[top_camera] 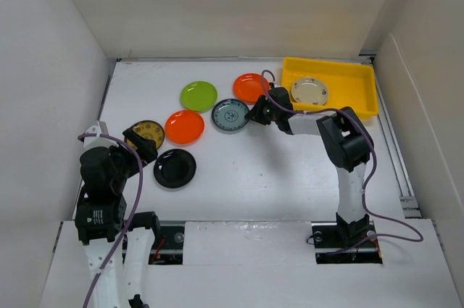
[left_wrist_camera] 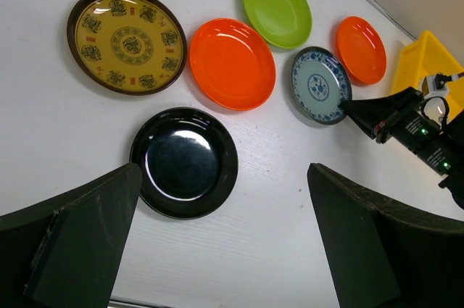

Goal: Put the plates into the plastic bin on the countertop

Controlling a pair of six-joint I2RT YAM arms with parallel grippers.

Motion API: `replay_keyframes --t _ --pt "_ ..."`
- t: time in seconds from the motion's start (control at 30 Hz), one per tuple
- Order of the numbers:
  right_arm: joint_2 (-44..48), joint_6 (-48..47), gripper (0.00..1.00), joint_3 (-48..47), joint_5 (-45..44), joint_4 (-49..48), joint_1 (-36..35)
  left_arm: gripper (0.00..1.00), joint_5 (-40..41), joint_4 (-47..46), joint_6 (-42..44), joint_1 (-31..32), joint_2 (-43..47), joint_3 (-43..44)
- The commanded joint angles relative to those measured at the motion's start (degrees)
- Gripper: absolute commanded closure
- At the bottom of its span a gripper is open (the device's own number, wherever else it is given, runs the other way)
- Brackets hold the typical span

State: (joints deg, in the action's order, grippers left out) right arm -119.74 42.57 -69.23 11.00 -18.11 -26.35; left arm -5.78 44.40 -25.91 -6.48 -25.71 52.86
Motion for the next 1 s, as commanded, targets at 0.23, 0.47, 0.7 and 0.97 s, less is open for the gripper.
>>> replay_keyframes --t 0.23,0.47,0.7,0.97 --pt "9.5 0.0 1.0 0.0 0.3 5.6 1.6 0.0 0.1 -2.0 0.3 0.1 -1.4 -0.3" --pt "22.1 -4.9 1.0 -0.5 -2.6 15.3 16.7 0.0 0.1 -2.0 0.3 0.1 -1.4 -0.3" --pt "18.4 -4.9 1.0 -4.7 -2.8 18.4 29.9 0.0 0.1 -2.0 0.3 0.1 -1.4 -0.3" --pt "12.6 -4.9 1.0 -7.9 -1.3 18.4 35.4 0.0 0.1 -2.0 0.3 0.1 -1.4 -0.3"
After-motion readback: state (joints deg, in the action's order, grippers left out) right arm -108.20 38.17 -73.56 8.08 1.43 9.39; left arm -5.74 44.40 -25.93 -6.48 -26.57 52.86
